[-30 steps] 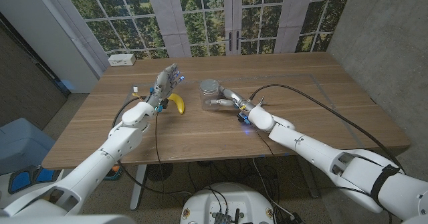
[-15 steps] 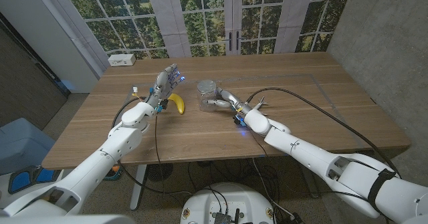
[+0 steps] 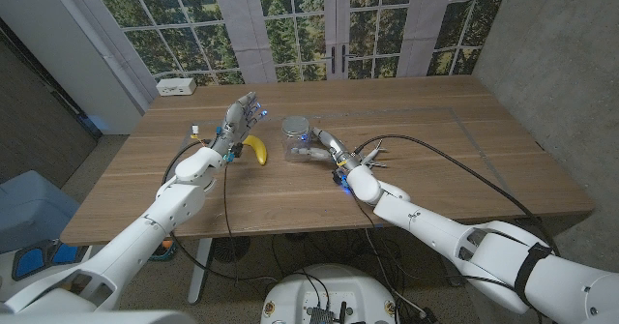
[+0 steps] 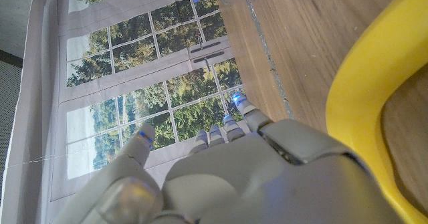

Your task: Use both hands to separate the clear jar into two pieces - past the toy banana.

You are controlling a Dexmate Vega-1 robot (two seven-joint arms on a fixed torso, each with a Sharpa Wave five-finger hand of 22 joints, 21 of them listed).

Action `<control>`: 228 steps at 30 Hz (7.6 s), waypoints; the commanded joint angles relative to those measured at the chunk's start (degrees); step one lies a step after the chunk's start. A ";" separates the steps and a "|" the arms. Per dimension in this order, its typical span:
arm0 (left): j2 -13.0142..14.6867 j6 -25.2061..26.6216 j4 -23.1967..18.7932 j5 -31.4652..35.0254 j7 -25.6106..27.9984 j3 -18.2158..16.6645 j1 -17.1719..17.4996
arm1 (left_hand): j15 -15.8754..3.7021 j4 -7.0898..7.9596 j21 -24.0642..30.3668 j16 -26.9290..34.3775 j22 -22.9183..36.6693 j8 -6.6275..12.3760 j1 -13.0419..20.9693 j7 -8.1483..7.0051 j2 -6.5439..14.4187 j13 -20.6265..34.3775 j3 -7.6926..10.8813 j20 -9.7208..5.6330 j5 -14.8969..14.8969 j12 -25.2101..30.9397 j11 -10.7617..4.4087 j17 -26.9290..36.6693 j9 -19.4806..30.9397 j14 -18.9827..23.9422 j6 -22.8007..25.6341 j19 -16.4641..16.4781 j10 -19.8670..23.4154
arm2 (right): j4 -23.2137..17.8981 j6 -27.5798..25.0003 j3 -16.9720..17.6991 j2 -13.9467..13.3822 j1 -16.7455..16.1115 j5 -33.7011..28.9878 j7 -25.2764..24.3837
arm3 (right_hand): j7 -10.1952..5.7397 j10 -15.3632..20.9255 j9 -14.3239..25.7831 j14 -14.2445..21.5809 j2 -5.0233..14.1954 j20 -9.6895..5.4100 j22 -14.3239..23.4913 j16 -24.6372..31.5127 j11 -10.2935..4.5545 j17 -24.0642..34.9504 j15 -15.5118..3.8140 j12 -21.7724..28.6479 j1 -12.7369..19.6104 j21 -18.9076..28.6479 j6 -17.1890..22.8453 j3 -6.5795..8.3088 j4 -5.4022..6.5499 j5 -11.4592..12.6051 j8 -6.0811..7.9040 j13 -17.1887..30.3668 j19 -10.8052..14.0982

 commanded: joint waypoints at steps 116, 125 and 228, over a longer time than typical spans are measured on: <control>18.54 4.97 -12.93 29.05 -12.44 8.05 -11.32 | 0.19 -10.50 0.54 0.86 0.74 1.36 27.88 -10.58 -16.63 2.20 -7.29 4.97 2.18 1.35 0.49 1.20 1.30 13.28 8.46 12.53 7.73 | -32.51 -27.99 -1.41 -12.64 -4.60 -29.73 -20.89 | -6.08 22.25 2.22 13.80 11.92 -1.79 2.42 -0.42 -11.31 21.58 -13.52 13.70 9.49 9.00 28.25 3.27 0.03 0.43 7.98 14.40 4.95; 18.51 4.56 -13.39 30.24 -12.29 8.34 -11.50 | -0.14 -10.70 0.84 1.11 0.72 1.35 28.65 -10.69 -16.08 2.11 -8.55 4.54 3.13 1.73 0.55 1.09 1.31 14.25 8.63 13.85 8.68 | -32.52 -28.14 -1.80 -12.70 -4.37 -30.59 -21.40 | -6.20 22.14 2.12 13.92 11.89 -1.80 2.40 -0.88 -11.57 21.98 -13.58 13.64 9.55 9.37 28.31 3.40 -0.01 0.51 7.96 14.48 4.71; 16.26 10.17 -15.20 13.58 -10.54 4.40 -7.34 | 1.92 1.30 -1.10 -0.69 0.77 -0.30 5.22 1.12 -11.64 1.05 -4.92 7.52 2.24 -1.17 6.96 0.65 1.04 36.49 13.40 39.14 28.32 | -14.12 -5.72 5.40 -3.97 -4.53 -32.57 -47.29 | -7.57 15.97 13.62 13.32 14.76 -4.81 2.96 -8.26 -14.20 29.15 -13.70 15.19 4.35 17.11 19.58 4.68 3.35 2.04 12.40 23.83 1.37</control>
